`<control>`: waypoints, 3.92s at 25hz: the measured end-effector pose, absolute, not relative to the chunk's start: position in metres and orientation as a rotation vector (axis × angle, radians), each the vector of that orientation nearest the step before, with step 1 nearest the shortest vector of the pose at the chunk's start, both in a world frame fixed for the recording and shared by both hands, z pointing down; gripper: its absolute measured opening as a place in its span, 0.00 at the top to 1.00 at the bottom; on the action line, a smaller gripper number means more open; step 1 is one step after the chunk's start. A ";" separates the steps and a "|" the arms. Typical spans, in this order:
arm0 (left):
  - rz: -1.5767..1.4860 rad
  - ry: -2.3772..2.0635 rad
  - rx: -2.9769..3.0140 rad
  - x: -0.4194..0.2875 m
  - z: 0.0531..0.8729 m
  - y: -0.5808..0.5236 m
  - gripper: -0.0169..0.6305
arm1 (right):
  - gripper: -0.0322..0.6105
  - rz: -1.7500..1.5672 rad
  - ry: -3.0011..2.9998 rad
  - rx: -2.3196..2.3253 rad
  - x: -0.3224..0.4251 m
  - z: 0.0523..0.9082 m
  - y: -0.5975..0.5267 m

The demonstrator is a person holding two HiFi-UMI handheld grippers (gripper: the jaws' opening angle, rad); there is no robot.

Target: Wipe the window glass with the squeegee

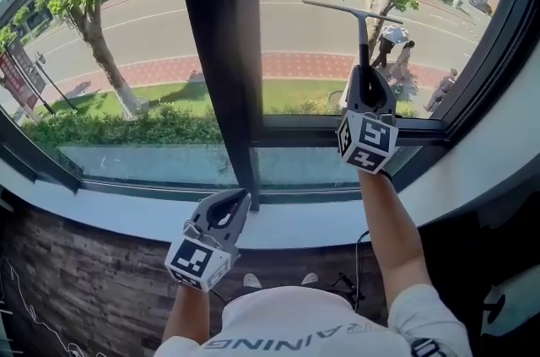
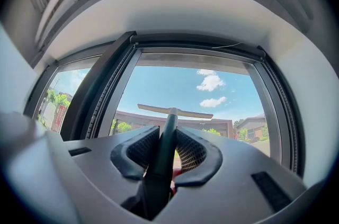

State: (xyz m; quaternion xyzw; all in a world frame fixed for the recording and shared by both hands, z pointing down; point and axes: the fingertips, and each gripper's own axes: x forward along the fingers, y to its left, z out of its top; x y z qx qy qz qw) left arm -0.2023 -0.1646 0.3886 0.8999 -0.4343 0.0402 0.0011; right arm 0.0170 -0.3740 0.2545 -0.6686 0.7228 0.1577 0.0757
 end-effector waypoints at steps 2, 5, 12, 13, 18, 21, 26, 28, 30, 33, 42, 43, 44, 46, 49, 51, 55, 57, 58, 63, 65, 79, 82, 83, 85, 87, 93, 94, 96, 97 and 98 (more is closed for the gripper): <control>0.126 -1.361 2.826 -0.202 0.388 -0.165 0.95 | 0.79 0.456 2.180 -2.018 0.017 0.267 -0.372; 0.127 -1.365 2.815 -0.204 0.389 -0.166 0.95 | 0.79 0.432 2.201 -2.028 0.013 0.285 -0.372; 0.121 -1.360 2.782 -0.199 0.396 -0.170 0.95 | 0.79 0.390 2.240 -2.041 0.013 0.317 -0.369; 0.122 -1.359 2.785 -0.198 0.396 -0.170 0.95 | 0.79 0.394 2.249 -2.046 0.013 0.322 -0.370; 0.126 -1.361 2.777 -0.198 0.399 -0.173 0.95 | 0.79 0.389 2.285 -2.070 0.014 0.346 -0.370; 0.126 -1.361 2.773 -0.199 0.399 -0.172 0.95 | 0.79 0.373 2.301 -2.085 0.015 0.358 -0.368; 0.124 -1.367 2.767 -0.199 0.399 -0.173 0.95 | 0.79 0.342 2.329 -2.111 0.020 0.379 -0.368; 0.128 -1.363 2.767 -0.198 0.399 -0.173 0.95 | 0.79 0.328 2.341 -2.124 0.022 0.388 -0.368; 0.134 -1.363 2.768 -0.197 0.398 -0.173 0.95 | 0.79 0.307 2.357 -2.136 0.025 0.399 -0.367; 0.138 -1.365 2.764 -0.197 0.399 -0.173 0.95 | 0.79 0.264 2.376 -2.156 0.029 0.419 -0.367; 0.130 -1.366 2.719 -0.198 0.418 -0.169 0.95 | 0.79 0.083 2.447 -2.199 0.037 0.489 -0.366; 0.128 -1.367 2.718 -0.199 0.417 -0.170 0.95 | 0.79 0.067 2.452 -2.207 0.038 0.495 -0.368; 0.131 -1.366 2.716 -0.199 0.417 -0.171 0.95 | 0.79 0.056 2.457 -2.215 0.039 0.501 -0.369; 0.144 -1.366 2.702 -0.200 0.422 -0.169 0.95 | 0.79 0.043 2.474 -2.223 0.039 0.511 -0.369; 0.158 -1.375 2.677 -0.201 0.431 -0.166 0.95 | 0.79 -0.019 2.484 -2.217 0.039 0.527 -0.369; 0.163 -1.381 2.672 -0.200 0.432 -0.165 0.95 | 0.79 -0.078 2.484 -2.214 0.041 0.536 -0.370; 0.140 -1.383 2.648 -0.197 0.434 -0.168 0.95 | 0.79 -0.075 2.507 -2.192 0.042 0.538 -0.369; 0.134 -1.395 2.629 -0.197 0.440 -0.167 0.95 | 0.79 -0.047 2.510 -2.155 0.043 0.531 -0.353; 0.137 -1.404 2.621 -0.196 0.443 -0.165 0.95 | 0.79 -0.040 2.502 -2.132 0.046 0.527 -0.338; 0.150 -1.490 2.611 -0.191 0.443 -0.168 0.95 | 0.79 -0.044 2.473 -1.988 0.065 0.507 -0.267; 0.146 -1.526 2.602 -0.187 0.439 -0.170 0.95 | 0.79 -0.012 2.497 -1.939 0.071 0.496 -0.251; 0.127 -1.442 2.714 -0.231 0.424 -0.161 0.95 | 0.79 0.356 2.236 -1.754 0.027 0.274 -0.259; 0.173 -1.371 2.761 -0.268 0.421 -0.157 0.95 | 0.79 0.466 2.147 -1.703 -0.013 0.198 -0.272; 0.192 -1.348 2.778 -0.278 0.420 -0.157 0.95 | 0.79 0.477 2.122 -1.698 -0.022 0.173 -0.280; 0.216 -1.315 2.803 -0.295 0.418 -0.158 0.95 | 0.79 0.484 2.080 -1.701 -0.035 0.128 -0.302; 0.220 -1.289 2.814 -0.308 0.417 -0.158 0.95 | 0.79 0.476 2.050 -1.715 -0.043 0.094 -0.322; 0.177 -1.245 2.814 -0.324 0.418 -0.157 0.95 | 0.79 0.576 1.966 -1.835 -0.054 0.029 -0.355; 0.175 -1.238 2.815 -0.322 0.420 -0.156 0.95 | 0.79 0.603 1.962 -1.849 -0.055 0.024 -0.358; 0.166 -1.233 2.813 -0.319 0.424 -0.155 0.95 | 0.79 0.646 1.971 -1.856 -0.060 0.020 -0.361; 0.156 -1.234 2.810 -0.319 0.424 -0.155 0.95 | 0.79 0.655 1.981 -1.855 -0.064 0.020 -0.362; 0.145 -1.236 2.808 -0.320 0.423 -0.155 0.95 | 0.79 0.656 1.995 -1.854 -0.070 0.020 -0.364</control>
